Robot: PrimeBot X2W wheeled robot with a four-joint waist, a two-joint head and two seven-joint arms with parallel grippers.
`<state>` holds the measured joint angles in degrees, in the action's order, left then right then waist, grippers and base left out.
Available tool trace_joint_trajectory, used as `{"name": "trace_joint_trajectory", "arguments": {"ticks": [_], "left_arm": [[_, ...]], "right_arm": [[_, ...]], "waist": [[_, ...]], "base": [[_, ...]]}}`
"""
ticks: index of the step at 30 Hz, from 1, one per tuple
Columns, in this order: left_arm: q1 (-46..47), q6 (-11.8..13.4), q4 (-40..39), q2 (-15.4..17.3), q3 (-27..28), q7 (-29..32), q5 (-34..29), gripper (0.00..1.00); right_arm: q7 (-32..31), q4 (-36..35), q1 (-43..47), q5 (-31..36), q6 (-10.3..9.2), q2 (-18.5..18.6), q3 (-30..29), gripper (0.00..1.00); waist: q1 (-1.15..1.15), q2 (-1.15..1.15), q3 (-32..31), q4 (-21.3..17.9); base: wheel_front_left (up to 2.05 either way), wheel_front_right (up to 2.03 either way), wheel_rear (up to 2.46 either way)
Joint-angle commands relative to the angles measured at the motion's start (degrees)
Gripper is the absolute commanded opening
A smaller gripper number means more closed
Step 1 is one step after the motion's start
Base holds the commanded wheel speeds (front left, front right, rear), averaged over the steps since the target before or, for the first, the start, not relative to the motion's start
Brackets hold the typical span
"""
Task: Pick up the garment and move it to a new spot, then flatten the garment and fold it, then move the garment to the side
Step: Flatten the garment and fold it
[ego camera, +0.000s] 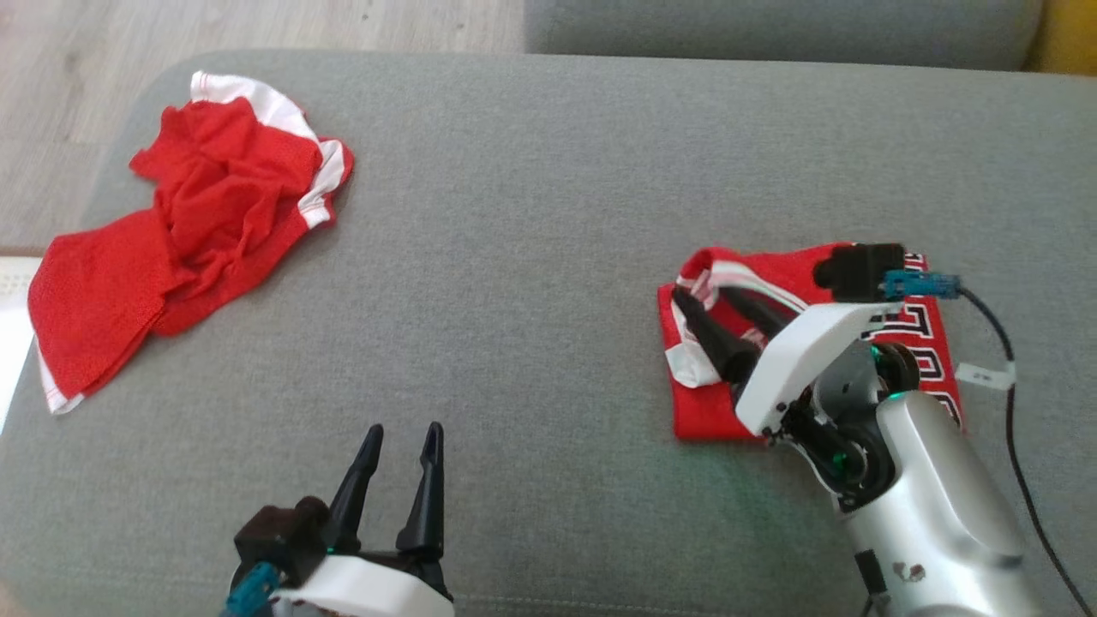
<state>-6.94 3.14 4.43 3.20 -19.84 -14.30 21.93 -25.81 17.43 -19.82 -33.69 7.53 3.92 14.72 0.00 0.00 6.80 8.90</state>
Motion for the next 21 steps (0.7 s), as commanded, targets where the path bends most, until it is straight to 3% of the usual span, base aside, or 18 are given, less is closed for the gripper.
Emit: {"name": "trace_joint_trajectory", "arguments": {"ticks": [1, 5, 12, 17, 21], "left_arm": [[0.99, 0.42, -1.48, -0.32, 1.57, -0.70, 0.13, 1.00], [0.44, 0.48, -1.67, -0.32, 2.09, -0.70, -0.15, 1.00], [-0.25, 0.47, -2.37, -0.32, 2.51, -0.70, -0.24, 1.00], [-0.89, 0.46, -2.81, -0.32, 2.89, -0.70, -0.45, 1.00], [-1.29, 0.20, -2.95, -0.32, 2.96, -0.70, -0.83, 1.00]], "right_arm": [[0.93, -2.68, -2.32, -0.44, -0.04, -1.02, 1.38, 1.00], [5.61, -6.69, 0.10, -0.12, -0.04, -1.03, 1.33, 1.00], [16.66, -12.96, 8.12, 15.73, -0.04, 0.25, -4.42, 1.00], [25.41, -12.51, 14.63, 25.51, -0.04, 0.18, -11.85, 1.00], [30.70, -9.12, 16.74, 29.27, -0.04, -0.57, -15.45, 1.00]], "waist": [[0.00, 0.00, -0.27, -0.39], [0.00, 0.00, -0.98, -1.66], [0.00, 0.00, -2.19, -3.89], [0.00, 0.00, -3.17, -4.92], [0.00, 0.00, -3.35, -5.51]], "base": [[0.00, 0.00, 0.00], [0.00, 0.00, 0.00], [0.00, 0.00, 0.00], [0.00, 0.00, 0.00], [0.00, 0.00, 0.00]]}}
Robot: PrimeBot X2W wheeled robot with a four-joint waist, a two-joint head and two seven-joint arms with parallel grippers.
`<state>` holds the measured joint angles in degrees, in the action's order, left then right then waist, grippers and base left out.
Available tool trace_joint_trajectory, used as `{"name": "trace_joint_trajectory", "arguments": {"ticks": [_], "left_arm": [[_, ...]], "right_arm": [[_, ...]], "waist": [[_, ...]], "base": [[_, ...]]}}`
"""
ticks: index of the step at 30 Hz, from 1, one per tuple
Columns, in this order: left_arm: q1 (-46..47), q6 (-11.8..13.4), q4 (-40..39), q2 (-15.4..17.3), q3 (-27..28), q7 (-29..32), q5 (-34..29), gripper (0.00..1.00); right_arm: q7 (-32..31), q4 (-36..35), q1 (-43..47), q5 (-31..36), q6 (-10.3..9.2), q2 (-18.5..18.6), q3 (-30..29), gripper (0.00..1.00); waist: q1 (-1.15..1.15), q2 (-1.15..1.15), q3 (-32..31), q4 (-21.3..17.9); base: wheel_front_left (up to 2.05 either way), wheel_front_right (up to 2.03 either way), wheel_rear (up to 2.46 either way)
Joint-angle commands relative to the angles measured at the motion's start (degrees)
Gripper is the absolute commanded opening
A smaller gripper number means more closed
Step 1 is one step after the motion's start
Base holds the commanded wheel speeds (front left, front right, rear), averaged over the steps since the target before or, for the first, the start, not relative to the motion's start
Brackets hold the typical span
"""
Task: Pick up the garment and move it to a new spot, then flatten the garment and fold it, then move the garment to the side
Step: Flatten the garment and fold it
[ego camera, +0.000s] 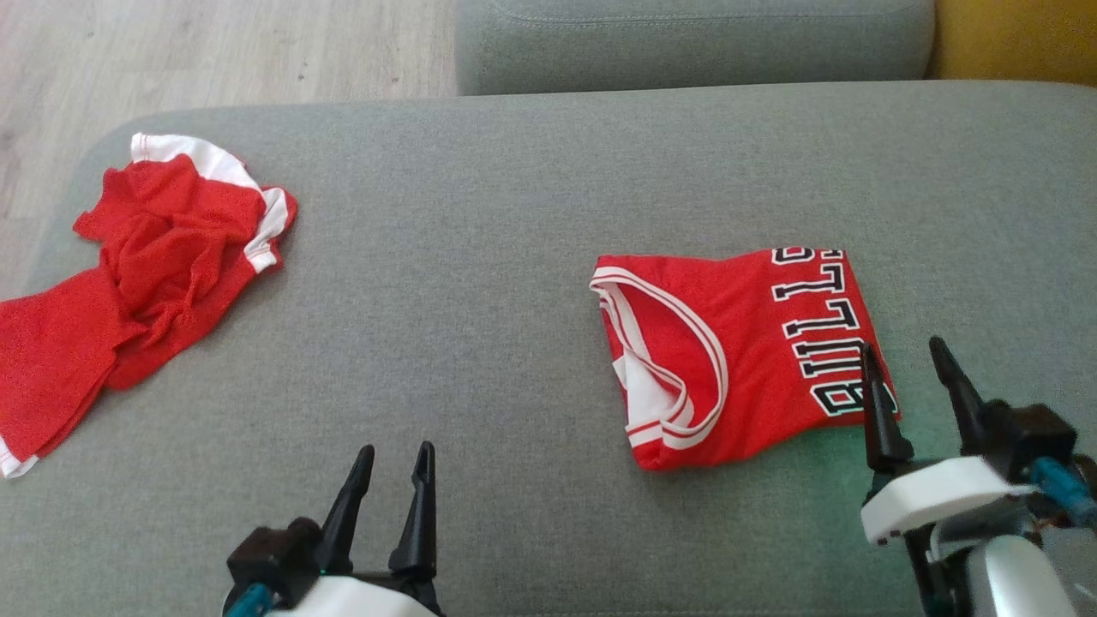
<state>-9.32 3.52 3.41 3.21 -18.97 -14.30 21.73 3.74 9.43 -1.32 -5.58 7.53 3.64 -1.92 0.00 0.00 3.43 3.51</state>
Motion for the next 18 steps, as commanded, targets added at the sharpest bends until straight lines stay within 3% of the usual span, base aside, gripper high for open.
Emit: {"name": "trace_joint_trajectory", "arguments": {"ticks": [1, 3, 4, 9, 18], "left_arm": [[1.11, -0.27, -1.89, -0.34, 2.05, -0.70, -0.74, 1.00], [1.23, -0.41, -1.89, -0.34, 1.95, -0.70, -0.92, 1.00], [1.34, -0.50, -1.89, -0.34, 1.93, -0.70, -1.03, 1.00], [2.25, -0.92, -2.24, -0.34, 1.84, -0.70, -1.55, 1.00], [4.18, -1.15, -1.59, -0.34, 1.23, -0.70, -1.38, 1.00]], "right_arm": [[1.96, 0.17, -1.82, 1.86, -0.04, -0.40, 0.93, 0.81], [3.04, 2.91, -2.54, 2.06, -0.04, -0.58, 0.58, 0.07], [3.40, 4.24, -3.15, 2.23, -0.04, -0.63, 0.76, 0.00], [3.60, 11.37, -8.34, 1.18, -0.04, -0.73, 3.36, 0.00], [4.19, 25.53, -17.01, -1.53, -0.04, -0.75, 16.49, 0.00]], "waist": [[0.00, 0.00, 0.07, -0.18], [0.00, 0.00, 0.30, -0.14], [0.00, 0.00, 0.43, -0.06], [0.00, 0.00, 2.67, 0.83], [0.00, 0.00, 5.37, 4.39]], "base": [[0.00, 0.00, 0.00], [0.00, 0.00, 0.00], [0.00, 0.00, 0.00], [0.00, 0.00, 0.00], [0.00, 0.00, 0.00]]}}
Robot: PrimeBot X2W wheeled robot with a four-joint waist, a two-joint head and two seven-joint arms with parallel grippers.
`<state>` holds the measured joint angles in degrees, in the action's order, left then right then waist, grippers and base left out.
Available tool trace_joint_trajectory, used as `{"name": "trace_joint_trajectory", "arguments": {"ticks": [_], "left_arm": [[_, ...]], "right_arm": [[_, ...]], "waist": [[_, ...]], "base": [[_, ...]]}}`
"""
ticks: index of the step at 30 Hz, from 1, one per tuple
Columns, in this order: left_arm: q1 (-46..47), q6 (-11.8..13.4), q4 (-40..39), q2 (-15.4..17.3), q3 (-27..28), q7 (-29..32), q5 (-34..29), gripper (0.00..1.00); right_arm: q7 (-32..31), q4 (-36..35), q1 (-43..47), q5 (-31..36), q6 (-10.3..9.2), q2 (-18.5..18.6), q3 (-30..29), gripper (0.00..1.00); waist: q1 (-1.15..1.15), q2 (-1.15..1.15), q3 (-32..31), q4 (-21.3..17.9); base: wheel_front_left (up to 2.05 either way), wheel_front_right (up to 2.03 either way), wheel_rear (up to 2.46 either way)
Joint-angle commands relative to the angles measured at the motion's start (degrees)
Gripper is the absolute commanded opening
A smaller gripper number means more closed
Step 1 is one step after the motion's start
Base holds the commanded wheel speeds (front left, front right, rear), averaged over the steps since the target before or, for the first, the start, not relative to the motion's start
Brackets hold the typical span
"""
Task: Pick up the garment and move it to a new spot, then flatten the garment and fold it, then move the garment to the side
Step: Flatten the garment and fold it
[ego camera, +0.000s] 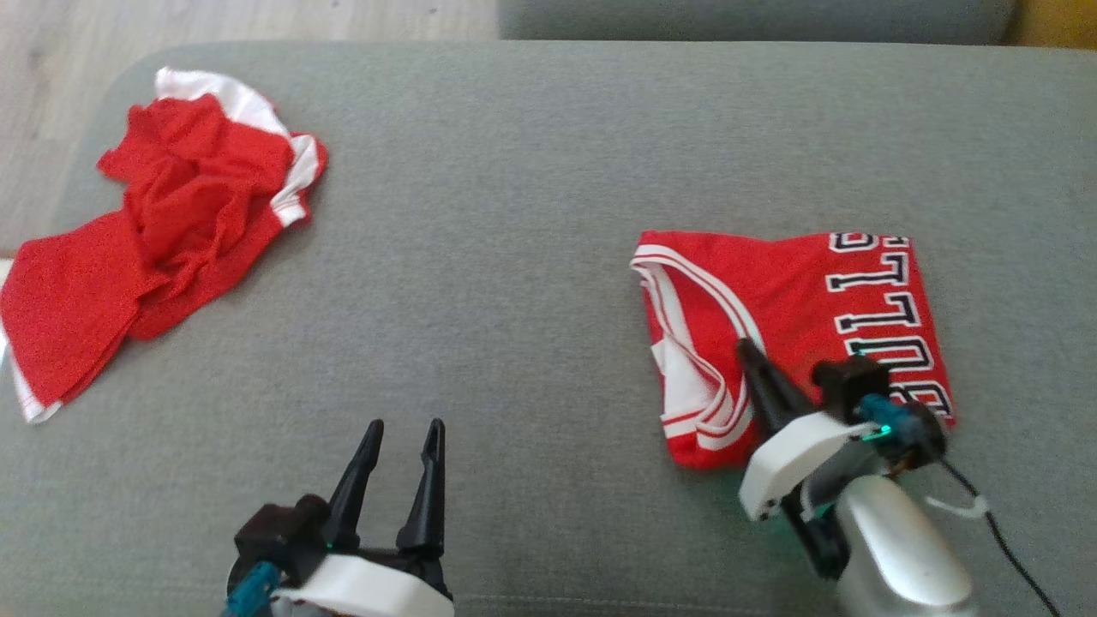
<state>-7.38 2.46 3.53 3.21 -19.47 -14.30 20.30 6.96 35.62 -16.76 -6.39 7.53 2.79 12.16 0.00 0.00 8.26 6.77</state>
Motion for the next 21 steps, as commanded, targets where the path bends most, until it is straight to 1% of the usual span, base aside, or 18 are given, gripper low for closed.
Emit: {"name": "trace_joint_trajectory", "arguments": {"ticks": [1, 2, 3, 9, 14, 18, 21], "left_arm": [[2.36, 0.01, -1.73, -0.34, 1.72, -0.70, 0.17, 1.00], [2.42, 0.10, -1.75, -0.34, 1.69, -0.70, 0.29, 1.00], [2.42, 0.10, -1.75, -0.34, 1.69, -0.70, 0.29, 1.00], [2.20, 0.32, -1.65, -0.34, 1.39, -0.70, 0.77, 1.00], [2.22, 0.50, -1.76, -0.34, 1.21, -0.70, 1.22, 1.00], [2.25, 0.79, -1.81, -0.34, 1.97, -0.70, 1.30, 1.00], [1.89, 0.59, -1.62, -0.34, 2.70, -0.70, 0.88, 1.00]], "right_arm": [[1.17, 0.30, -1.96, -1.44, -0.04, 0.10, 3.89, 0.00], [1.39, 1.06, -2.29, -2.09, -0.04, 0.10, 5.51, 0.00], [1.39, 1.06, -2.29, -2.09, -0.04, 0.10, 5.51, 0.00], [1.02, 4.15, -3.55, -5.18, -0.04, 0.10, 13.49, 0.00], [1.54, 5.06, -4.85, -7.32, -0.04, 0.10, 17.72, 0.00], [3.66, 4.33, -5.37, -8.81, -0.04, 0.10, 18.26, 0.00], [5.62, 2.93, -4.78, -8.56, -0.04, 0.10, 16.06, 0.00]], "waist": [[0.00, 0.00, 0.61, 1.57], [0.00, 0.00, 0.65, 1.94], [0.00, 0.00, 0.65, 1.94], [0.00, 0.00, 0.47, 3.36], [0.00, 0.00, 0.11, 3.08], [0.00, 0.00, -0.94, 1.63], [0.00, 0.00, -2.51, 0.22]], "base": [[0.00, 0.00, 0.00], [0.00, 0.00, 0.00], [0.00, 0.00, 0.00], [0.00, 0.00, 0.00], [0.00, 0.00, 0.00], [0.00, 0.00, 0.00], [0.00, 0.00, 0.00]]}}
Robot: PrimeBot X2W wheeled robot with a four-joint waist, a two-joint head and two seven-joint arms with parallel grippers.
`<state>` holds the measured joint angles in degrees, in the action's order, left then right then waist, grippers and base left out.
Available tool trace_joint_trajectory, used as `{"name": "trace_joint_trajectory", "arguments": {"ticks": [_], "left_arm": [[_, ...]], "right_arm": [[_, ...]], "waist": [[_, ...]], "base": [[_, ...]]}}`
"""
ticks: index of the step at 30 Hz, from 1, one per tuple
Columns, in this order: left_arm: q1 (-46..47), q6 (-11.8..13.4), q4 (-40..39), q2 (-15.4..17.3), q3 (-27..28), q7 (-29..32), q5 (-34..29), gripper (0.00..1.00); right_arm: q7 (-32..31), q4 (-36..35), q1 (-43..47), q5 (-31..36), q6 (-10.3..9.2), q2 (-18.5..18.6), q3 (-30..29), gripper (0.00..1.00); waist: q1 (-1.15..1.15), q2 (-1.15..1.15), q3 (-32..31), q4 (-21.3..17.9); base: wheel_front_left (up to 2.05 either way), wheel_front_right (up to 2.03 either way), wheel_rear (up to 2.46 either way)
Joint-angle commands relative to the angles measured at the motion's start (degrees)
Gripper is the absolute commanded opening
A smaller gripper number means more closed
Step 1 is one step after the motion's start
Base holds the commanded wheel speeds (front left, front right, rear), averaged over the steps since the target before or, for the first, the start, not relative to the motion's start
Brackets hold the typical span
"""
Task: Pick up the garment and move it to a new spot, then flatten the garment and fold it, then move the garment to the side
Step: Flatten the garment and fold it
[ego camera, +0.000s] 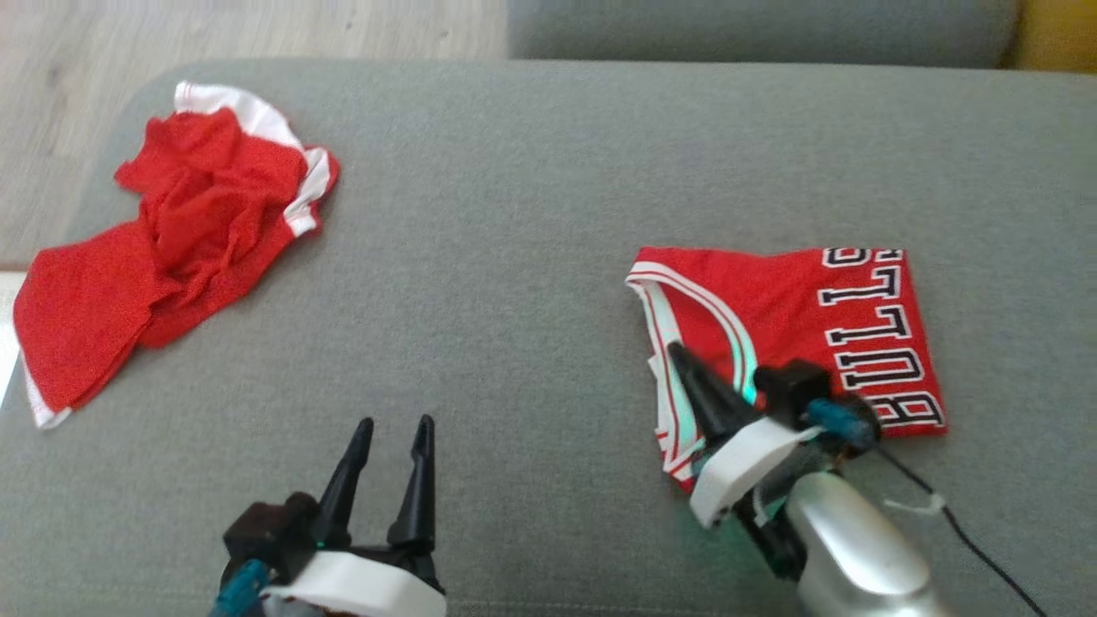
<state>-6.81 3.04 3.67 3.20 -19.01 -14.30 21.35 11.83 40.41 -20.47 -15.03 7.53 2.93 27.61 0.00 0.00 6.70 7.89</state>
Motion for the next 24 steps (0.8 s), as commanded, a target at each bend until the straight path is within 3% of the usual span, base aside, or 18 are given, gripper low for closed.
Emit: {"name": "trace_joint_trajectory", "arguments": {"ticks": [1, 4, 6, 7, 8, 9, 18, 24], "left_arm": [[1.12, -0.08, -1.67, -0.32, 2.52, -0.70, -0.33, 1.00], [0.36, -0.33, -1.22, -0.32, 3.45, -0.70, -0.81, 1.00], [-0.27, -0.54, -0.66, -0.32, 4.04, -0.70, -1.20, 1.00], [-0.62, -0.69, -0.29, -0.32, 4.44, -0.70, -1.48, 1.00], [-1.00, -0.82, 0.11, -0.32, 4.95, -0.70, -1.83, 1.00], [-1.42, -0.97, 0.51, -0.32, 5.53, -0.70, -2.23, 1.00], [-3.14, -3.03, 2.65, -0.33, 10.20, -0.70, -5.73, 1.00], [-4.74, -4.94, 4.51, -0.33, 13.22, -0.70, -9.27, 1.00]], "right_arm": [[1.27, -2.50, -0.59, 0.49, -0.04, -0.05, -0.61, 0.00], [2.40, -4.82, 1.63, 3.65, -0.04, -0.05, -6.01, 0.00], [2.75, -6.81, 3.89, 6.53, -0.04, -0.05, -10.09, 0.32], [2.86, -8.05, 5.17, 7.72, -0.04, -0.05, -12.10, 0.55], [2.94, -9.42, 6.48, 8.79, -0.04, -0.05, -13.92, 0.85], [3.01, -10.94, 7.82, 9.64, -0.04, -0.05, -15.43, 1.00], [3.15, -20.70, 17.98, 11.21, -0.04, 1.92, -25.71, 1.00], [3.16, -21.57, 23.23, 9.12, -0.04, 2.71, -26.29, 1.00]], "waist": [[0.00, 0.00, -1.54, -1.40], [0.00, 0.00, -3.53, -2.80], [0.00, 0.00, -4.87, -3.50], [0.00, 0.00, -5.51, -3.82], [0.00, 0.00, -6.17, -4.12], [0.00, 0.00, -6.76, -4.41], [0.00, 0.00, -8.77, -4.89], [0.00, 0.00, -9.61, -4.15]], "base": [[0.00, 0.00, 0.00], [0.00, 0.00, 0.00], [0.00, 0.00, 0.00], [0.00, 0.00, 0.00], [0.00, 0.00, 0.00], [0.00, 0.00, 0.00], [0.00, 0.00, 0.00], [0.00, 0.00, 0.00]]}}
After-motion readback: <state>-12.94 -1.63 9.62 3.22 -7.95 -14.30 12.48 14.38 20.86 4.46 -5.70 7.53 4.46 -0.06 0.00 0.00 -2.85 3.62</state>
